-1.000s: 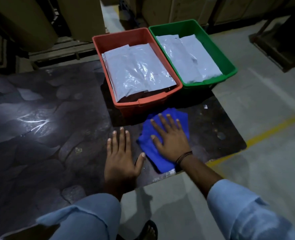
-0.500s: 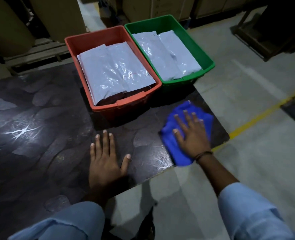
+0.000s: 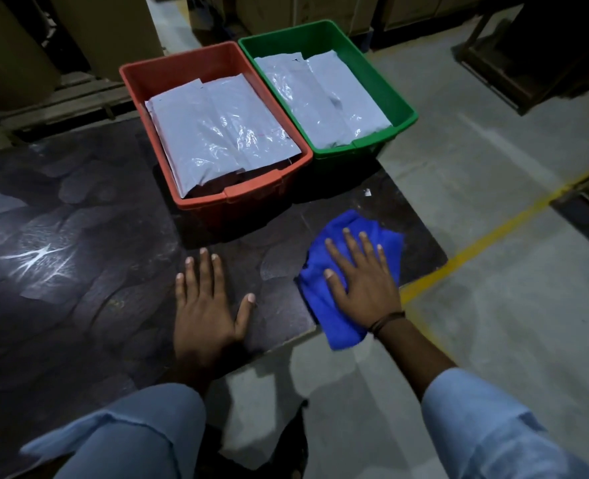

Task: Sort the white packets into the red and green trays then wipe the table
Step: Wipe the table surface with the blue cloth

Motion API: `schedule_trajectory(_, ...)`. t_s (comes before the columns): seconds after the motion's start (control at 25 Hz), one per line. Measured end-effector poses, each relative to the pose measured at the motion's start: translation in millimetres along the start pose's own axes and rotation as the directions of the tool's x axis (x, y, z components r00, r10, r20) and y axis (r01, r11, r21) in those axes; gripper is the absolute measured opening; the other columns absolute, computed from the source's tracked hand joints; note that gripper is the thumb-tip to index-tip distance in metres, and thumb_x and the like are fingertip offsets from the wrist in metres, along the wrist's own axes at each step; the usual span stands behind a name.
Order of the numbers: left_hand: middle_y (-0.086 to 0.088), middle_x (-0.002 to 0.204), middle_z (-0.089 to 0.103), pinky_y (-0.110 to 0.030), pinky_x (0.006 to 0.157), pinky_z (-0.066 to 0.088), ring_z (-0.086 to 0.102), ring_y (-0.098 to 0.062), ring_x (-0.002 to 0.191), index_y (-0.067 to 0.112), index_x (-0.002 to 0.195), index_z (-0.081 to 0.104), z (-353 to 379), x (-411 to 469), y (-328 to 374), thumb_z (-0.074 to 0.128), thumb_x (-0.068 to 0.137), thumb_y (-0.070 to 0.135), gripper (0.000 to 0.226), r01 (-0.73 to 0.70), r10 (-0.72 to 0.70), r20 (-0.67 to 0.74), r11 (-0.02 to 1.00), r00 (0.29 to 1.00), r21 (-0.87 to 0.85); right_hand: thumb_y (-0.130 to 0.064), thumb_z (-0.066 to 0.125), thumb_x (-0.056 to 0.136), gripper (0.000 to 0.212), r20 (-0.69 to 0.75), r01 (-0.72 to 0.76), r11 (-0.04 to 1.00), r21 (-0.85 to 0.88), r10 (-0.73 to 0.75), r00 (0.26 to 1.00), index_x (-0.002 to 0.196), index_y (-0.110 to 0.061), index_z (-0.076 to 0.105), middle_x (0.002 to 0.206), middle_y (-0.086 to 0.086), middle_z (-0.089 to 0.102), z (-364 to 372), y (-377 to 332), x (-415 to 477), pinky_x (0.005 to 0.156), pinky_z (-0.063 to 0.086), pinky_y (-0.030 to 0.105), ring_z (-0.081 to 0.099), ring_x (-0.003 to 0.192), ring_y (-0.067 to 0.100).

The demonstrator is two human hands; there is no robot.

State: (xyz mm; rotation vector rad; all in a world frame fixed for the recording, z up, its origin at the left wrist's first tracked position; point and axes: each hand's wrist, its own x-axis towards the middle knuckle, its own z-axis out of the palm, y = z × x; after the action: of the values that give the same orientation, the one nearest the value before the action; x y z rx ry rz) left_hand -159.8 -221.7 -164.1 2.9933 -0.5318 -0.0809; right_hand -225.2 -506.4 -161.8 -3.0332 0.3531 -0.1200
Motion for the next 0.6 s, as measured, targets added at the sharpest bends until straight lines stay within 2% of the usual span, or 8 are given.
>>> schedule_trajectory(0.08,-0.017,0.169,0.002,-0.052,0.126,0.006,0.002,-0.036,0.156,0.005,0.16,0.015,1.3,-0.2,-1.0,0.026,0.095,0.067,0.091,0.002,-0.002,0.002,1.0,1.0,-0.001,-0.057,0.03,0.094,0.062,-0.017,-0.23,0.973,0.0,0.23,0.973,0.152,-0.036,0.03,0.162,0.005,0.024,1.6,24.1,33.5,0.119,0.017,0.057,0.019,0.149,0.034)
schedule_trajectory(0.16,-0.017,0.169,0.003,-0.052,0.126,0.006,0.002,-0.037,0.156,0.005,0.16,0.016,4.2,2.0,-1.8,0.026,0.095,0.068,0.091,-0.006,0.005,-0.024,1.0,1.0,-0.009,-0.058,0.029,0.094,0.062,0.011,-0.469,0.881,0.064,0.469,0.883,0.152,-0.036,0.03,0.163,0.007,0.021,-0.7,37.2,72.3,0.119,0.011,0.059,0.015,0.15,0.036)
schedule_trajectory(0.2,-0.017,0.169,0.003,-0.051,0.126,0.005,0.002,-0.036,0.156,0.005,0.16,0.016,3.9,2.4,-1.6,0.027,0.095,0.067,0.091,-0.006,0.005,-0.024,1.0,1.0,-0.019,-0.057,0.029,0.095,0.062,0.042,-0.53,0.843,0.087,0.529,0.848,0.153,-0.036,0.028,0.164,0.007,0.018,-1.4,33.1,88.2,0.119,0.008,0.06,0.011,0.15,0.036)
schedule_trajectory(0.24,-0.016,0.169,0.003,-0.051,0.126,0.005,0.002,-0.036,0.156,0.005,0.16,0.016,2.6,1.3,-0.9,0.027,0.095,0.067,0.091,-0.008,0.007,-0.022,1.0,1.0,-0.026,-0.057,0.029,0.096,0.062,0.061,-0.531,0.843,0.083,0.528,0.847,0.153,-0.036,0.026,0.165,0.006,0.015,-2.1,21.7,97.3,0.119,0.006,0.06,0.009,0.15,0.036)
schedule_trajectory(0.4,-0.017,0.169,0.007,-0.052,0.126,0.007,0.005,-0.036,0.156,0.005,0.16,0.016,-0.2,-1.3,-2.7,0.03,0.097,0.063,0.087,0.002,-0.004,-0.028,0.998,1.0,-0.064,-0.06,0.028,0.093,0.063,0.037,-0.183,0.981,0.058,0.181,0.983,0.151,-0.038,0.031,0.163,0.005,0.022,11.2,-64.2,71.0,0.119,0.009,0.059,0.016,0.149,0.037)
schedule_trajectory(0.52,-0.018,0.167,0.013,-0.053,0.126,0.01,0.011,-0.037,0.155,0.001,0.158,0.023,-3.6,-3.2,-4.7,0.026,0.097,0.048,0.076,-0.015,0.014,-0.015,0.996,1.0,-0.091,-0.058,0.031,0.093,0.062,0.036,-0.005,0.998,0.061,0.003,0.999,0.151,-0.037,0.032,0.161,0.003,0.027,13.5,-126.1,17.6,0.119,0.013,0.059,0.019,0.149,0.036)
schedule_trajectory(0.6,-0.017,0.168,0.013,-0.053,0.126,0.008,0.011,-0.037,0.155,0.002,0.158,0.023,-3.1,-16.3,-20.0,0.024,0.095,0.045,0.076,0.015,-0.015,0.003,0.994,1.0,-0.11,-0.056,0.029,0.094,0.061,0.022,0.069,0.997,0.025,-0.07,0.997,0.153,-0.037,0.029,0.162,0.002,0.024,14.9,-148.9,-7.8,0.119,0.012,0.059,0.016,0.15,0.034)
